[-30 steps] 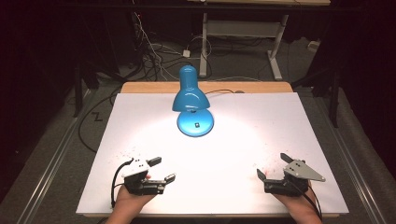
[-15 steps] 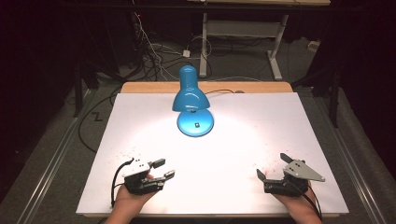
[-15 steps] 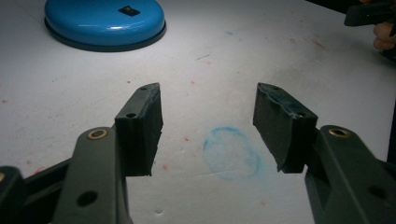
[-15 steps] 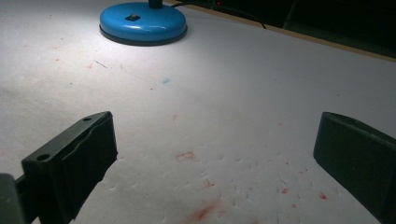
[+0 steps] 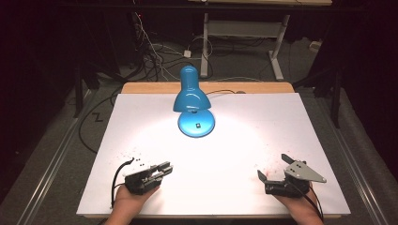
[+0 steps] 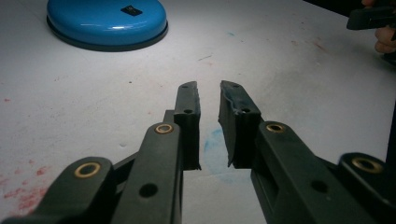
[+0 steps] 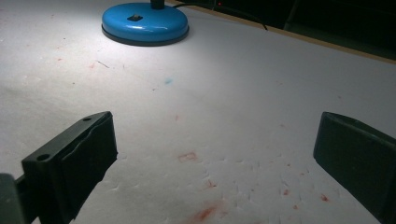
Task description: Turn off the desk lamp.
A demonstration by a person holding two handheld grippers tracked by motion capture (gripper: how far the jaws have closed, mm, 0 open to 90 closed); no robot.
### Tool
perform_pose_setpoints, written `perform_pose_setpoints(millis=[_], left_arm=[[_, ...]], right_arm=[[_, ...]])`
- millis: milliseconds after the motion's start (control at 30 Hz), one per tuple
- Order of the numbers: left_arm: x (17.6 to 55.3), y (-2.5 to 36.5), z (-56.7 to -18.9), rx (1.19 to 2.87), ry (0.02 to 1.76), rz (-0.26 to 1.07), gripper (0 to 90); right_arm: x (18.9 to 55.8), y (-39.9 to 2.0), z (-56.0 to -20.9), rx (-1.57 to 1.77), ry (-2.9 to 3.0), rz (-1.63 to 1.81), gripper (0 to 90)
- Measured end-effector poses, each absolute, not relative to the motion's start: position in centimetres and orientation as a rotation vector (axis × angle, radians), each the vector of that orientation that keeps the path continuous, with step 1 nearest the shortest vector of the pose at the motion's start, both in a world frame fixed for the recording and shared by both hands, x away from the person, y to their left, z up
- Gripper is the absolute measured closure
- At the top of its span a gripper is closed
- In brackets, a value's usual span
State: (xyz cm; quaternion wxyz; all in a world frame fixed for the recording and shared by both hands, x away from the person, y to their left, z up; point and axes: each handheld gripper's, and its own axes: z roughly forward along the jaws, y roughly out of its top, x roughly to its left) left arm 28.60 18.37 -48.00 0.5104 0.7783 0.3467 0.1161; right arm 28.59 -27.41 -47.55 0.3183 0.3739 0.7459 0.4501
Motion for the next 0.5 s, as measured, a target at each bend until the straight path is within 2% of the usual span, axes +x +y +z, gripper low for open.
perform_pose_setpoints(millis=[200,500], left_arm=[[28.77,18.39,-48.05,1.885,0.831,0.264,87.7],[29.09,18.51,-48.13,1.887,0.826,0.231,87.9]], right_arm=[[28.59,-27.4,-47.6,0.98,1.967,1.182,0.5],[28.56,-27.41,-47.62,0.99,1.974,1.191,0.6]])
